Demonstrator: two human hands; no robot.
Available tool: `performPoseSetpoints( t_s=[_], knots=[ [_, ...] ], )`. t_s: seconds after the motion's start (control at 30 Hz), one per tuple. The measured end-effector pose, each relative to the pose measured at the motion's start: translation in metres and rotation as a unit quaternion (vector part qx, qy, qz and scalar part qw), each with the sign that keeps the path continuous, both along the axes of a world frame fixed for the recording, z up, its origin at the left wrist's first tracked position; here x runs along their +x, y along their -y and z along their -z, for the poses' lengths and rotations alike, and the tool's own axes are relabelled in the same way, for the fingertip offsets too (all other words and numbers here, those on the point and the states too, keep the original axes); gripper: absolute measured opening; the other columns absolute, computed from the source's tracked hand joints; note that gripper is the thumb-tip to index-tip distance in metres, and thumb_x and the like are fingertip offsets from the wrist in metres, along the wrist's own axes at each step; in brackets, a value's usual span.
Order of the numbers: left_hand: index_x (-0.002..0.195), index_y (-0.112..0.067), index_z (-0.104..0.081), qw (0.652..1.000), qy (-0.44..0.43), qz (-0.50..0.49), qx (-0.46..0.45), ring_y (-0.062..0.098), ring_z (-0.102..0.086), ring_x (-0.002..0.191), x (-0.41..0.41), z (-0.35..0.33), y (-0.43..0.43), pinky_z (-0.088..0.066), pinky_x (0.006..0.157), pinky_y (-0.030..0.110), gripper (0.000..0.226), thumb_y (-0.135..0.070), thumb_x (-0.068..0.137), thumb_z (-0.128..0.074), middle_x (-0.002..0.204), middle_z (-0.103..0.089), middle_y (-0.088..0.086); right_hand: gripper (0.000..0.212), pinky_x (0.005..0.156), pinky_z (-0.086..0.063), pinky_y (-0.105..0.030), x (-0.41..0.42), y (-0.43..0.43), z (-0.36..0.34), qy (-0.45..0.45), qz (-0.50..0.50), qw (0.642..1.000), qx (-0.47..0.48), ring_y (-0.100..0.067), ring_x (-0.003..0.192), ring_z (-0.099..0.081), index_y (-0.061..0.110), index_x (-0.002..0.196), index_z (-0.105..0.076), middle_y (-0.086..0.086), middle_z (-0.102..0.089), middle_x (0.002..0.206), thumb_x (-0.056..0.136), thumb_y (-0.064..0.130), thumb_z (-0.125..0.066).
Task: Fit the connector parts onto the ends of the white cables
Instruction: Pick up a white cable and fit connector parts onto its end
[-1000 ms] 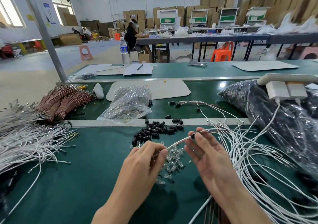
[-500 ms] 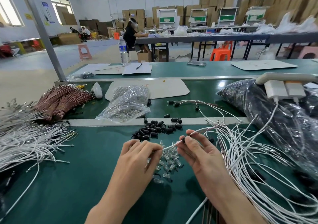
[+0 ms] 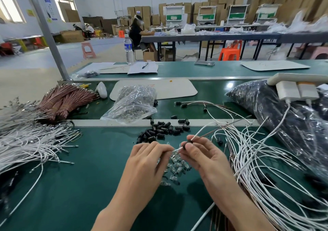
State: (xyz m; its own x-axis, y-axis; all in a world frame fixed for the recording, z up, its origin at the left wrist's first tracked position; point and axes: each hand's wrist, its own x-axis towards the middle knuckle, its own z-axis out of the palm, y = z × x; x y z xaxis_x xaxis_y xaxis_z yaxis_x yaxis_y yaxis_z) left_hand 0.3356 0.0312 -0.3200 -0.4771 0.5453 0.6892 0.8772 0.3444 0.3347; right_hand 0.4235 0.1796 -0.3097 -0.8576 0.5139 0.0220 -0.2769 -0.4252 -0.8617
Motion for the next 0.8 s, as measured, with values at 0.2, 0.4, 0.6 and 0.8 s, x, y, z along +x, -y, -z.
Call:
performPoseSetpoints(
  t_s=[0.2, 0.4, 0.6, 0.8],
  knots=[
    [0.118, -0.03, -0.062, 0.993, 0.119, -0.003, -0.014, -0.008, -0.052, 0.105, 0.004, 0.0, 0.002, -0.038, 0.092, 0.011, 0.037, -0.054, 0.101, -0.04, 0.105, -0.061, -0.026, 0.023, 0.081, -0.059, -0.026, 0.001, 0.003, 0.0, 0.002, -0.005, 1.0, 0.019, -0.026, 0.092, -0.074, 0.018, 0.092, -0.078, -0.016, -0.076, 0.1, 0.07, 0.024, -0.079],
    [0.115, -0.034, -0.063, 0.987, 0.16, 0.014, -0.007, 0.007, -0.06, 0.096, -0.001, 0.001, 0.002, -0.05, 0.085, 0.031, 0.032, -0.05, 0.099, -0.041, 0.104, -0.059, -0.026, 0.015, 0.081, -0.059, -0.028, 0.001, -0.002, -0.002, -0.01, 0.006, 1.0, -0.015, -0.023, 0.087, -0.073, 0.02, 0.087, -0.079, -0.015, -0.075, 0.096, 0.072, 0.019, -0.076],
    [0.11, -0.027, -0.07, 0.978, 0.194, 0.052, 0.054, 0.005, -0.064, 0.097, 0.003, -0.001, -0.003, -0.047, 0.08, 0.013, 0.018, -0.031, 0.097, -0.057, 0.1, -0.066, -0.022, 0.023, 0.081, -0.058, -0.025, -0.001, 0.008, 0.002, 0.003, -0.021, 0.999, 0.045, -0.028, 0.094, -0.074, 0.017, 0.096, -0.076, -0.018, -0.075, 0.1, 0.073, 0.023, -0.078],
    [0.111, -0.032, -0.069, 0.959, 0.264, 0.084, 0.062, 0.006, -0.067, 0.097, 0.007, -0.003, -0.003, -0.047, 0.08, 0.011, 0.017, -0.032, 0.096, -0.061, 0.102, -0.071, -0.021, 0.02, 0.082, -0.058, -0.025, -0.001, 0.005, 0.002, -0.014, -0.009, 0.999, 0.027, -0.026, 0.095, -0.074, 0.023, 0.092, -0.077, -0.016, -0.076, 0.105, 0.072, 0.028, -0.079]
  ],
)
